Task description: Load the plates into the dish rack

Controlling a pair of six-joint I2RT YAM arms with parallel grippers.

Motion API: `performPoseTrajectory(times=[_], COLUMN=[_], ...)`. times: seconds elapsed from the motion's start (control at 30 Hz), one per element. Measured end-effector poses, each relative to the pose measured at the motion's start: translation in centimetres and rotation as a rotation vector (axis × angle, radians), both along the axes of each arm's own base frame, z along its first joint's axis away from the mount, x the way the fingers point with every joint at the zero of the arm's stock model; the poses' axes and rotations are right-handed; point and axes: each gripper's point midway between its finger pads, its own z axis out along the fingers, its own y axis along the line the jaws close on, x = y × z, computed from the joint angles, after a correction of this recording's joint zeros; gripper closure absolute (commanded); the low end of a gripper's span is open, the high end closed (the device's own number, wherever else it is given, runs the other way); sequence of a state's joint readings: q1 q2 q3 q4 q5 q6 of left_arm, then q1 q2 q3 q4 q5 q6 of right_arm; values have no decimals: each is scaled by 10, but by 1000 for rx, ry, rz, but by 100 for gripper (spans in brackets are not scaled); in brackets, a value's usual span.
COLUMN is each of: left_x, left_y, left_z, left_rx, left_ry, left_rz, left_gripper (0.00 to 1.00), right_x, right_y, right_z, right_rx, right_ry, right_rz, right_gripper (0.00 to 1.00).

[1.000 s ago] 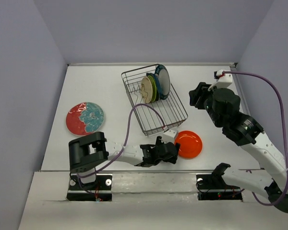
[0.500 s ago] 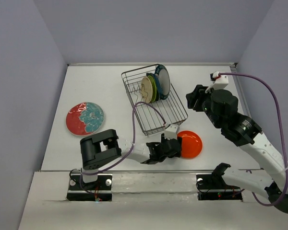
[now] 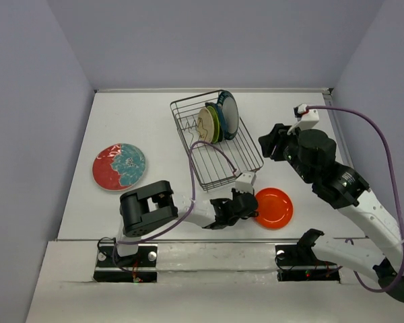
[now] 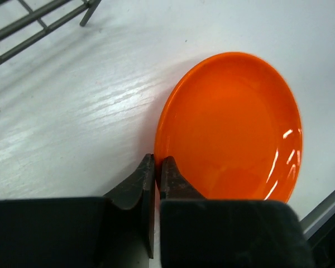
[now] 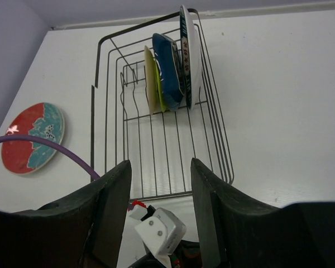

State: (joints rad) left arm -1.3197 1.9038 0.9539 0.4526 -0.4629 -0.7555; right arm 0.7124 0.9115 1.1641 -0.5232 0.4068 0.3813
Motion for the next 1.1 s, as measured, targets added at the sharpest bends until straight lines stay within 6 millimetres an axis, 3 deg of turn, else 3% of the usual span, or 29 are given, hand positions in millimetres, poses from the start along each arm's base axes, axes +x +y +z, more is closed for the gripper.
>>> performPoseTrajectory(times=[0.3,0.43,0.67,0.8,0.93,1.1], left_x=[3,-4,-20,-27,-30,-24], left_y=[-5,13,50,72,88,125], left_z=[9,14,42,73,129,189], left_rx=[-39,-49,-74,-130,-246,-346], left_ry=[-25,-28,-61,-91,-145,-211], left_rz=[-5,-24,-91,-110,-109,-80], left_gripper=[94,94,94,94,95,95], right_x=[-8,-13,-33,-46,-63,-76], right_y=[-2,3,26,45,63,80], right_z=[3,-14,-48,-47,-41,-43], right_rx=[27,3,-18,-1,16,11], right_ry=[-12,14,21,-16,-61,-70], right_rz=[21,62,263,412,569,706], right_gripper=[46,44,35,28,19,10])
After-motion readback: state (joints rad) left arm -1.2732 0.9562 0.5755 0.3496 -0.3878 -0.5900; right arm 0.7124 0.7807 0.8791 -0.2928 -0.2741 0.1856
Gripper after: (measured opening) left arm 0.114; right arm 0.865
